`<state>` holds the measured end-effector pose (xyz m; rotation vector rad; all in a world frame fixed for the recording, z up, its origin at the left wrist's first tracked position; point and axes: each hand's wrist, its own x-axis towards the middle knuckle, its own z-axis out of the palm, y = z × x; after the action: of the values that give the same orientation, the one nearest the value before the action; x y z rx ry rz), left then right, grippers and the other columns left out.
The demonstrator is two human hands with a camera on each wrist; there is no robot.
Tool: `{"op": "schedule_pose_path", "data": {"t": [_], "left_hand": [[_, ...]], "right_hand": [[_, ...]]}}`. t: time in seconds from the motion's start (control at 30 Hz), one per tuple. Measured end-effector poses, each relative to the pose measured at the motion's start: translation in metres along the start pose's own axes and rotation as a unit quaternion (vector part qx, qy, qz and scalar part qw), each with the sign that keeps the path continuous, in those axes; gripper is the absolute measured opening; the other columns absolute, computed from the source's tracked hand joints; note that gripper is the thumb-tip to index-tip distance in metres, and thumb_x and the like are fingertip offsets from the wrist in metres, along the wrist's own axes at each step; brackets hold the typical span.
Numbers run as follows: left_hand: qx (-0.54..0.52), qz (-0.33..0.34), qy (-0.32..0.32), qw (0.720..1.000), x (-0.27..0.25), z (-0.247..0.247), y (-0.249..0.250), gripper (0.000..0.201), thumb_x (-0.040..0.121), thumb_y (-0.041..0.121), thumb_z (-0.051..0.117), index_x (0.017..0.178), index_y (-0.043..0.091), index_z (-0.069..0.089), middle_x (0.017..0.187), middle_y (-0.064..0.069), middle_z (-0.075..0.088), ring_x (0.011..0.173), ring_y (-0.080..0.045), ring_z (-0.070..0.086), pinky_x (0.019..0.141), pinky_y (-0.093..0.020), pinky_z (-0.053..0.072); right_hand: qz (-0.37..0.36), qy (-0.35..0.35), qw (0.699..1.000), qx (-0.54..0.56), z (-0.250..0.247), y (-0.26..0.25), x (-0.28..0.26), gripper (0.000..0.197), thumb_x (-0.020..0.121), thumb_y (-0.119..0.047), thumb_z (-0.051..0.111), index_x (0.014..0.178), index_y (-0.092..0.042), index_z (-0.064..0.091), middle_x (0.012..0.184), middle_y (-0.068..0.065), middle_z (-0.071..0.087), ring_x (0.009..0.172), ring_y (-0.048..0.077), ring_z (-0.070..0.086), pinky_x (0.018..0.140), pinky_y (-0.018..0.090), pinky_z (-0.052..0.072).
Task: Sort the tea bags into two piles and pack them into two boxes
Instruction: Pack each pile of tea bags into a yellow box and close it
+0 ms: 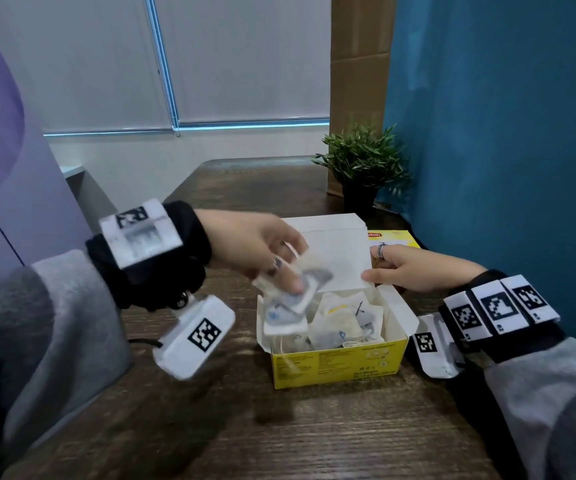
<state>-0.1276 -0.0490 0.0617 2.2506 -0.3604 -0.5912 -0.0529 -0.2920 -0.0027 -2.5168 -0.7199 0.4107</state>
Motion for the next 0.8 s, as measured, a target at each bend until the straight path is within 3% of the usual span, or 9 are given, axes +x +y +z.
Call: {"op": "schedule_pose_path", "data": {"t": [0.1, 0.27, 0.33, 0.43, 0.53, 0.63, 0.7, 0.8], "left_hand": [[0.133, -0.045, -0.018, 0.990, 0.016, 0.018, -0.002, 0.027, 0.077, 0.014, 0.074, 0.097, 0.016, 0.056, 0.094, -0.003, 0.065, 0.078, -0.017, 0.062, 0.062, -0.026, 0.053], [0.217, -0.066, -0.022, 0.974, 0.030, 0.034, -0.007, 0.025, 0.084, 0.018, 0.067, 0.099, 0.024, 0.048, 0.102, 0.001, 0.058, 0.088, -0.017, 0.058, 0.082, -0.043, 0.055], [0.208, -0.061, -0.031, 0.976, 0.033, 0.037, -0.010, 0.024, 0.084, 0.018, 0.066, 0.096, 0.028, 0.048, 0.100, 0.004, 0.055, 0.091, -0.019, 0.058, 0.084, -0.046, 0.055], [0.089, -0.051, -0.059, 0.993, 0.036, 0.038, -0.012, 0.022, 0.085, 0.013, 0.065, 0.095, 0.027, 0.051, 0.102, -0.001, 0.056, 0.097, -0.028, 0.063, 0.082, -0.048, 0.055], [0.040, -0.052, -0.061, 0.996, 0.039, 0.037, -0.015, 0.024, 0.084, 0.009, 0.066, 0.099, 0.023, 0.053, 0.093, 0.003, 0.058, 0.088, -0.022, 0.062, 0.077, -0.043, 0.054], [0.213, -0.035, -0.009, 0.976, 0.042, 0.036, -0.015, 0.032, 0.080, 0.021, 0.072, 0.105, 0.023, 0.052, 0.081, 0.012, 0.053, 0.072, -0.004, 0.053, 0.074, -0.028, 0.049], [0.313, -0.003, 0.029, 0.949, 0.040, 0.033, -0.013, 0.034, 0.076, 0.029, 0.074, 0.105, 0.024, 0.057, 0.080, 0.014, 0.054, 0.071, -0.004, 0.051, 0.071, -0.023, 0.045], [0.291, 0.035, 0.055, 0.955, 0.033, 0.027, -0.010, 0.027, 0.074, 0.028, 0.076, 0.098, 0.026, 0.064, 0.089, 0.014, 0.063, 0.080, -0.009, 0.060, 0.076, -0.024, 0.048]], "right_hand": [[0.002, 0.001, 1.000, -0.006, -0.001, -0.001, -0.001, 0.009, 0.096, -0.031, 0.048, 0.101, -0.031, 0.056, 0.107, 0.004, 0.069, 0.096, 0.022, 0.063, 0.092, 0.038, 0.048], [0.006, 0.000, 1.000, -0.018, -0.001, -0.001, 0.001, 0.024, 0.095, -0.035, 0.048, 0.118, -0.029, 0.055, 0.112, 0.001, 0.068, 0.105, 0.024, 0.062, 0.097, 0.043, 0.047], [0.006, 0.000, 1.000, -0.021, -0.001, -0.001, 0.001, 0.024, 0.095, -0.036, 0.048, 0.118, -0.031, 0.055, 0.110, 0.001, 0.069, 0.103, 0.024, 0.063, 0.095, 0.042, 0.048], [0.009, 0.004, 1.000, -0.019, -0.001, -0.001, 0.000, 0.029, 0.095, -0.036, 0.048, 0.124, -0.031, 0.053, 0.110, -0.001, 0.069, 0.103, 0.021, 0.064, 0.096, 0.042, 0.048], [0.009, 0.001, 1.000, -0.014, -0.001, -0.001, -0.001, 0.028, 0.096, -0.035, 0.048, 0.123, -0.031, 0.053, 0.111, -0.003, 0.069, 0.103, 0.020, 0.064, 0.095, 0.039, 0.048], [0.006, -0.002, 1.000, -0.017, -0.001, -0.004, -0.002, 0.028, 0.096, -0.034, 0.047, 0.123, -0.027, 0.054, 0.112, 0.001, 0.069, 0.104, 0.024, 0.063, 0.094, 0.042, 0.049], [0.007, 0.000, 1.000, -0.015, -0.001, -0.004, -0.002, 0.029, 0.096, -0.034, 0.048, 0.123, -0.025, 0.054, 0.111, 0.007, 0.069, 0.103, 0.029, 0.063, 0.093, 0.047, 0.049], [0.008, 0.000, 1.000, -0.015, 0.000, -0.002, 0.001, 0.029, 0.095, -0.035, 0.048, 0.121, -0.022, 0.055, 0.109, 0.010, 0.069, 0.102, 0.031, 0.063, 0.092, 0.048, 0.049]]}}
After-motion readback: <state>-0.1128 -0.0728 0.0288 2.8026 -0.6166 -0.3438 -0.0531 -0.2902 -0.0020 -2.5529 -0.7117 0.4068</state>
